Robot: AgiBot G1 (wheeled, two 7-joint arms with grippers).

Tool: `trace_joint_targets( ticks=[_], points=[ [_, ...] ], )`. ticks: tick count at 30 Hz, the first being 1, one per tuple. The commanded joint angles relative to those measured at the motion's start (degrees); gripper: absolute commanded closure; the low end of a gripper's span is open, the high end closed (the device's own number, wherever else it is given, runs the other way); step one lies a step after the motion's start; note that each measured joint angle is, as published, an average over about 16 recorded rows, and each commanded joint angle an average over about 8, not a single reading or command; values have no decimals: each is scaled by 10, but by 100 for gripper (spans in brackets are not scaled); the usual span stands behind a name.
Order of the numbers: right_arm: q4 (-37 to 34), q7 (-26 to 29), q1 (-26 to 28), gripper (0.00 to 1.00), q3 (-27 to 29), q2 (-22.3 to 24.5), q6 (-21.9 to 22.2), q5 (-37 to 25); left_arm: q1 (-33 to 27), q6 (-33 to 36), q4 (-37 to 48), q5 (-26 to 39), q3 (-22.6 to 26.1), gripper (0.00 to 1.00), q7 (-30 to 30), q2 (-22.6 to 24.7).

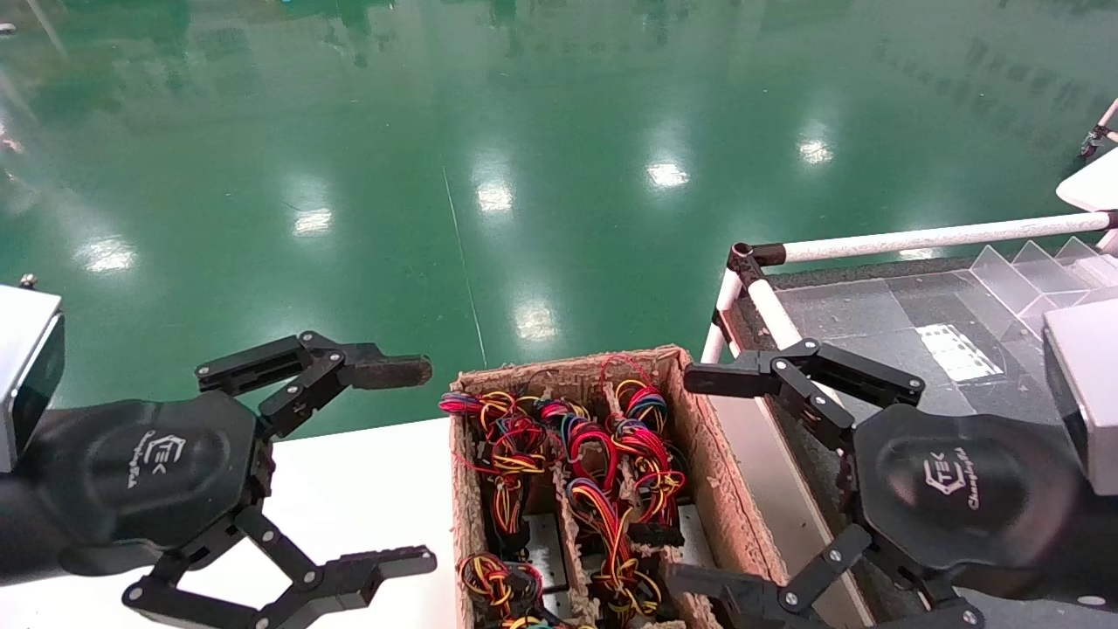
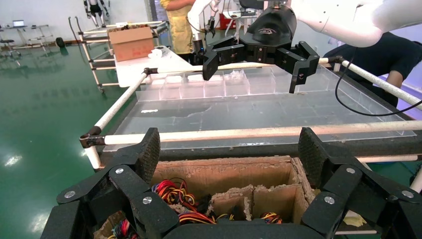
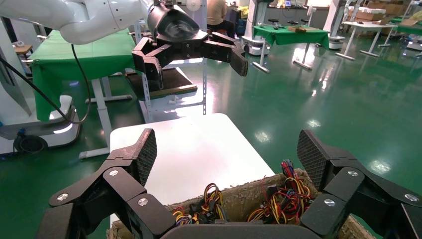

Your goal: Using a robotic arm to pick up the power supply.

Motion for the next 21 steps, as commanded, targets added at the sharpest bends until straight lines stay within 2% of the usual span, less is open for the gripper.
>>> trace_joint_targets(
  ticks=[1,21],
  points=[
    [0,0,0,0,0,0,0,0,0,0,0,0,0,0,0,0],
    [0,0,0,0,0,0,0,0,0,0,0,0,0,0,0,0]
  ],
)
